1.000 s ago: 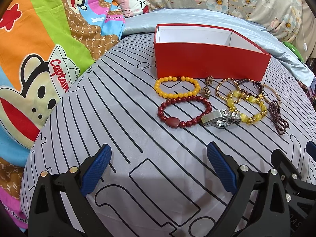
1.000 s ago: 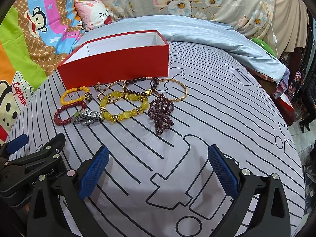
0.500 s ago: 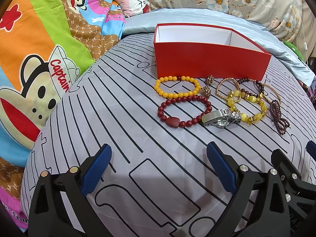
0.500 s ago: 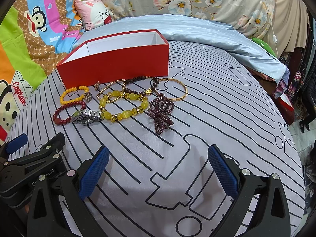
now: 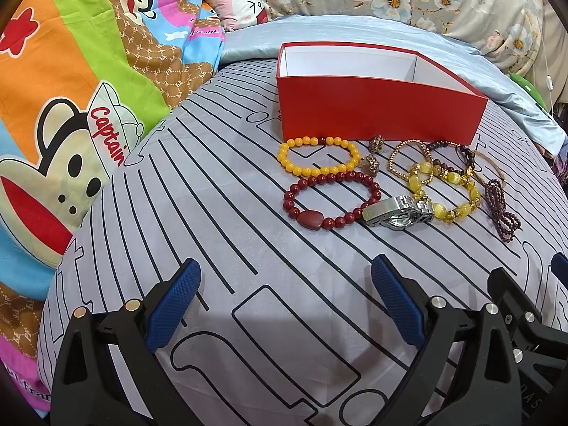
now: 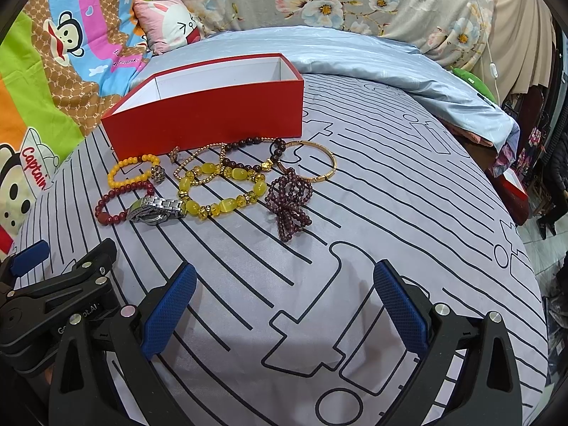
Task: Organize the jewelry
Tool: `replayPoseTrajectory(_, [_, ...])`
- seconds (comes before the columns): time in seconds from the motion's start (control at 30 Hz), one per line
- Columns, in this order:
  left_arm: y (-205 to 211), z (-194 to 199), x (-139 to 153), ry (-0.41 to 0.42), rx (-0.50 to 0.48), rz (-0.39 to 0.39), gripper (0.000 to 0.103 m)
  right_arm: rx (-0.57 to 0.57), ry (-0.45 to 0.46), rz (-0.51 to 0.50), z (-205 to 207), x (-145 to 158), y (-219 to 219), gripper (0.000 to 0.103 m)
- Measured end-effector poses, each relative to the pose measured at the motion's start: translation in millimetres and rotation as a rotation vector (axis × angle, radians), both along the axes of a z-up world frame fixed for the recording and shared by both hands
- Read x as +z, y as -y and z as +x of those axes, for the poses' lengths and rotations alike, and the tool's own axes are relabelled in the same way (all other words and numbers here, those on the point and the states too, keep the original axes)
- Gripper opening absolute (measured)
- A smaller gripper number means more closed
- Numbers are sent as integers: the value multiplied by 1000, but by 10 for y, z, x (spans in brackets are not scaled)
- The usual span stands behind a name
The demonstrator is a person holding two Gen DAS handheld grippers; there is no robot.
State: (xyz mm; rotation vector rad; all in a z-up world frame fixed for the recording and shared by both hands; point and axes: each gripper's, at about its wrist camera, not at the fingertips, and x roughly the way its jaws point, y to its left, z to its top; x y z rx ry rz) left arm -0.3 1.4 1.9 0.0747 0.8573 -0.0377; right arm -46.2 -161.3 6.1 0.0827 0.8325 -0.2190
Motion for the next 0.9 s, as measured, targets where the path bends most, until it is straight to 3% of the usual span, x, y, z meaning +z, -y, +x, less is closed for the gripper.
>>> replayPoseTrajectory(0.9, [-5, -11, 9, -1, -4, -4, 92, -1, 1, 5, -1, 0, 7, 96])
